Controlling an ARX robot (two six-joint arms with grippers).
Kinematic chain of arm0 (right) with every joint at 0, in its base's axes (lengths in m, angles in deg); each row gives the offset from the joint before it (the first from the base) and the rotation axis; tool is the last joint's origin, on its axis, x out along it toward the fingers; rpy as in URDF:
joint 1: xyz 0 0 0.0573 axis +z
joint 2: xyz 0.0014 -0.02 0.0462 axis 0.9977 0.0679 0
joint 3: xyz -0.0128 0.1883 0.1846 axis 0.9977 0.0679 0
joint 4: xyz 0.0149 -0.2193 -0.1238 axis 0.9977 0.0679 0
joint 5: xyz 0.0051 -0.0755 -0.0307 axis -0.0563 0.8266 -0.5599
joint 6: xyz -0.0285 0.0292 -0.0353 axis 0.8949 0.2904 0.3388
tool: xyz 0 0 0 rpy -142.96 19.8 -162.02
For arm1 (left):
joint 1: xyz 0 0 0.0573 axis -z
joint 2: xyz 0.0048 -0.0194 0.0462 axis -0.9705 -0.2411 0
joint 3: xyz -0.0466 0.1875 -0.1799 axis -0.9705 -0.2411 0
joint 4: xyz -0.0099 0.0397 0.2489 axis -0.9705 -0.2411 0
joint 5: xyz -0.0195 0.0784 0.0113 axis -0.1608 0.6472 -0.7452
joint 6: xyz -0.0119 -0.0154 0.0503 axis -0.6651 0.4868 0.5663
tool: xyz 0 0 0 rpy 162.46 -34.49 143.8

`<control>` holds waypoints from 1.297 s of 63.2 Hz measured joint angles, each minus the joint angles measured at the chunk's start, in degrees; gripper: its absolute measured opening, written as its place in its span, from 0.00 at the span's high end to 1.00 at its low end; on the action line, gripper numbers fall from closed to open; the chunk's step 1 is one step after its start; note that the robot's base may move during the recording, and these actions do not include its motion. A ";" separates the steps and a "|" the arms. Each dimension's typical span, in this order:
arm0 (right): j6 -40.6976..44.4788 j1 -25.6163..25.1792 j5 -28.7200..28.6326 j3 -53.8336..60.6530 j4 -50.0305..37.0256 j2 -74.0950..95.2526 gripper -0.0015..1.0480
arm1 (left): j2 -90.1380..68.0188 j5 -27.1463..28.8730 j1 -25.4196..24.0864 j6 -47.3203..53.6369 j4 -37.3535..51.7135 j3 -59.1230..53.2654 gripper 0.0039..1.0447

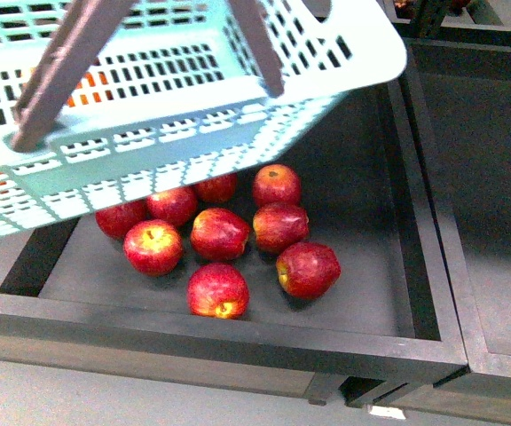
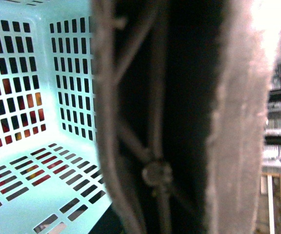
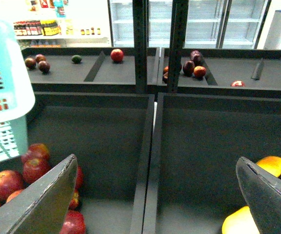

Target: Pick mango and avocado into basket

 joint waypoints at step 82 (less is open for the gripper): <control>-20.83 -24.72 -5.44 -20.44 -2.51 50.18 0.08 | -6.29 -1.66 14.53 -3.52 1.79 5.44 0.88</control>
